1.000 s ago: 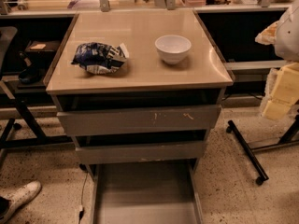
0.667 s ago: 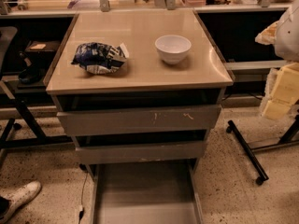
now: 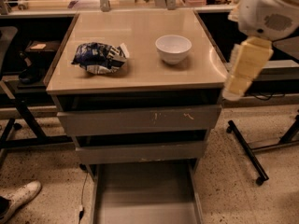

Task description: Place blue chip bag into bottom drawer

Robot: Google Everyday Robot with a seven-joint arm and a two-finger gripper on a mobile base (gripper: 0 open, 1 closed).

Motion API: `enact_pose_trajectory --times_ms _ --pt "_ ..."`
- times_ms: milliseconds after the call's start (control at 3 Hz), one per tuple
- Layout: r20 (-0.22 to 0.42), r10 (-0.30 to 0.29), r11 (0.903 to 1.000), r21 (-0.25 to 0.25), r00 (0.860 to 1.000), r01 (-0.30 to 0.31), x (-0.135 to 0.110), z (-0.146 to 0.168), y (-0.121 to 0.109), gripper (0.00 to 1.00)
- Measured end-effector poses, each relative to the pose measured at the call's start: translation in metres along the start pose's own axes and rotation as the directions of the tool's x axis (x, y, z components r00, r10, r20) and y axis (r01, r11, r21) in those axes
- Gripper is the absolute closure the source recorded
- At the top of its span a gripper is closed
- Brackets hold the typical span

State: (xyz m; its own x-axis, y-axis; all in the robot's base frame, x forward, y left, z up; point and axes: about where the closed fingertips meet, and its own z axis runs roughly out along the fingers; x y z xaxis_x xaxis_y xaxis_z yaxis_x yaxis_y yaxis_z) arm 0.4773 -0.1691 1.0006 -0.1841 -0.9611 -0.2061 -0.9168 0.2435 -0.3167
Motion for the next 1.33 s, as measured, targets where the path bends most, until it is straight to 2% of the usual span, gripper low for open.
enact_pose_trajectory --times_ms 333,667,1000,1333 --pt "-0.022 -0.049 0.9988 -0.009 0.999 0.049 -0.052 0.014 -0.026 0.0" --pt "-0.02 -0.13 0.991 -0.034 0.991 0.13 -0.102 0.036 -0.038 0.0" --pt "-0.005 -0.139 0.9901 -0.023 0.99 0.139 -0.11 0.038 -0.041 0.0" --pt "0.013 -0.162 0.9868 -0.007 0.987 0.162 -0.131 0.051 -0.049 0.0"
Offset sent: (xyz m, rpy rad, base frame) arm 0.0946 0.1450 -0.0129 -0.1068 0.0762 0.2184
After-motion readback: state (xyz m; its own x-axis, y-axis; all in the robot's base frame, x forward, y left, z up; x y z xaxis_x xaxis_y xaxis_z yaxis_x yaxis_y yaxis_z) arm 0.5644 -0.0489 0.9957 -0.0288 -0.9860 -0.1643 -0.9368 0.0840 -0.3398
